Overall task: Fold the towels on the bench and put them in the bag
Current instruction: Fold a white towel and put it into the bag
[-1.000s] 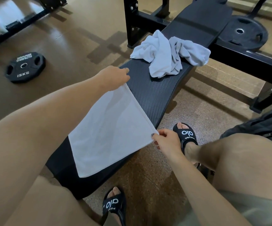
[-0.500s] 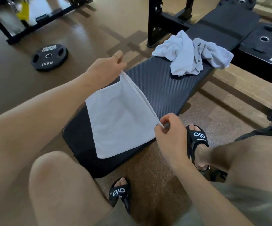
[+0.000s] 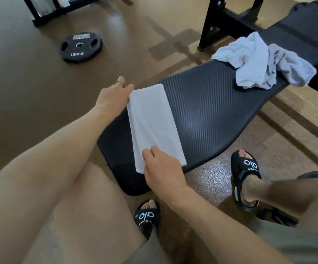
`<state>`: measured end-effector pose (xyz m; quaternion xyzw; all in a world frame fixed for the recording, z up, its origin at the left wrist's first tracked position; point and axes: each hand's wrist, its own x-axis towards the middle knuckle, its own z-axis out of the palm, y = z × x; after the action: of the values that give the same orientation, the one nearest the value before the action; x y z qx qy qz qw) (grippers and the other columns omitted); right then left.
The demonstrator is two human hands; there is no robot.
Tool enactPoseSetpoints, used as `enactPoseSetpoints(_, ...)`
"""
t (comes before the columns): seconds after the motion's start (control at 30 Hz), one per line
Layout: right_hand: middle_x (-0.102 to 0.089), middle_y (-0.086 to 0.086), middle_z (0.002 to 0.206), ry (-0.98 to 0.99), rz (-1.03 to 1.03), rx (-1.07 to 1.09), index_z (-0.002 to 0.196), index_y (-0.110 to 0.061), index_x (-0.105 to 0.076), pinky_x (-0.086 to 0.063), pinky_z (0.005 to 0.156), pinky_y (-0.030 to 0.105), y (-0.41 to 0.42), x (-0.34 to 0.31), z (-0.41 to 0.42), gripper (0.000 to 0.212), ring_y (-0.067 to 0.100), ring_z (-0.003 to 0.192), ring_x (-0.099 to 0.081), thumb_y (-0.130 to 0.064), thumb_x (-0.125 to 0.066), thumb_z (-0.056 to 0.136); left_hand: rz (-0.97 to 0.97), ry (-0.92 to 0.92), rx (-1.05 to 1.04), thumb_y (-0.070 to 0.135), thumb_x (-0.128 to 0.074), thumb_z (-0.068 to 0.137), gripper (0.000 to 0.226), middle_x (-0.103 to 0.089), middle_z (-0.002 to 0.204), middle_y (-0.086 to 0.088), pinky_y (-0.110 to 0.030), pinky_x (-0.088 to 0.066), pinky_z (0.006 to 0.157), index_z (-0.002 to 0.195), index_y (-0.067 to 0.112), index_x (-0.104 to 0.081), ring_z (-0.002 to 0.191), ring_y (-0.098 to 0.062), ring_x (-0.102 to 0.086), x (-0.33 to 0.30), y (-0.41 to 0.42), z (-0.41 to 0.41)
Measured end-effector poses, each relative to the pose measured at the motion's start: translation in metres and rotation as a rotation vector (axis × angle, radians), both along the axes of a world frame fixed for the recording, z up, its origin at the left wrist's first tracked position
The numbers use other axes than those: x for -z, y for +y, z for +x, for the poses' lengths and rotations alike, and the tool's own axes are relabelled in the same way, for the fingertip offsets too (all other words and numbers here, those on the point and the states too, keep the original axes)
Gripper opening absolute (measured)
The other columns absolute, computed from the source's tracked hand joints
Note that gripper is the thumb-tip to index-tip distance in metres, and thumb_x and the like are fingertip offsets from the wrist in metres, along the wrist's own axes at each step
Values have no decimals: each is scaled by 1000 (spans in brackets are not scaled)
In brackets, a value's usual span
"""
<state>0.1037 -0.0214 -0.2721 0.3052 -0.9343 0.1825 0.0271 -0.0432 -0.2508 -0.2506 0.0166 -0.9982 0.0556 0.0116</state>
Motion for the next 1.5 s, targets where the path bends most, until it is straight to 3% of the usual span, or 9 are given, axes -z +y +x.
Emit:
enactPoseSetpoints(0.13, -50, 1, 73, -23, 22, -9, 83, -15, -54, -23, 43, 28, -9, 10, 0, 30, 22, 49, -47, -10, -80, 68, 254, 61, -85, 14, -42, 92, 6, -48, 97, -6, -35, -36, 61, 93, 19, -39, 69, -33, -51, 28, -5, 0)
enactPoseSetpoints(0.33, -51, 1, 75, -57, 15, -39, 82, -15, -54, -22, 48, 28, -19, 19, 8, 24, 21, 54, -48, -14, -77, 73, 618, 60, -203, 4, -39, 90, 19, -62, 95, -11, -50, -50, 74, 101, 18, -46, 86, -34, -57, 30, -12, -1)
enactPoseSetpoints(0.53, -51, -1, 74, -84, 38, -1, 82, -15, -53, -22, 50, 27, -23, 25, 14, 21, 19, 57, -49, -15, -73, 76, 914, 66, -369, 24, -50, 94, 9, -62, 89, 1, -33, -49, 73, 100, 20, -56, 80, -19, -56, 30, -13, -1)
enactPoseSetpoints(0.67, -51, -1, 76, -91, 32, -6, 84, -16, -51, -22, 51, 27, -23, 24, 13, 21, 19, 58, -48, -17, -72, 79, 886, 56, -339, 27, -67, 88, 20, -65, 96, -3, -27, -49, 70, 102, 17, -57, 83, -19, -60, 32, -11, -2)
enactPoseSetpoints(0.97, -57, -1, 100, -309, -125, -6, 113, -17, -58, -46, 66, 37, -12, 2, -7, 25, 23, 81, -58, -36, -52, 99, 696, 55, -424, 9, -47, 97, 25, -49, 109, -11, -32, -41, 64, 121, 6, -40, 87, -28, -51, 16, 7, 10)
enactPoseSetpoints(1.1, -59, 9, 120, -59, -160, 97, 133, -10, -55, -53, 85, 44, 5, 2, -50, 43, 28, 103, -60, -34, -42, 100, 597, -127, -417, 33, -55, 101, 57, -53, 121, -18, -39, -47, 73, 140, 0, -28, 101, -34, -59, 9, 26, 32)
enactPoseSetpoints(1.23, -19, 16, 166, -90, 184, 1, 161, -14, -16, -19, 125, 46, 9, 16, -81, 65, 32, 153, -18, -43, -26, 105, 561, -175, -464, 28, -55, 102, 46, -52, 127, -20, -33, -41, 73, 132, -2, -37, 99, -31, -58, 23, 51, 57)
enactPoseSetpoints(1.37, 2, 7, 171, -138, 330, -53, 163, -15, -4, -4, 127, 46, 16, 36, -89, 74, 23, 157, 5, -53, -1, 99, 606, 67, -531, 1, -39, 102, 24, -48, 120, -20, -29, -41, 75, 125, -3, -46, 98, -28, -50, 46, 69, 79)
enactPoseSetpoints(1.5, -2, 11, 170, -137, 307, -31, 162, -13, -7, -1, 128, 44, 11, 37, -89, 76, 24, 157, 2, -54, -2, 99, 634, 199, -519, 7, -42, 103, 21, -54, 115, -21, -43, -48, 80, 123, 2, -42, 99, -36, -56, 47, 79, 88)
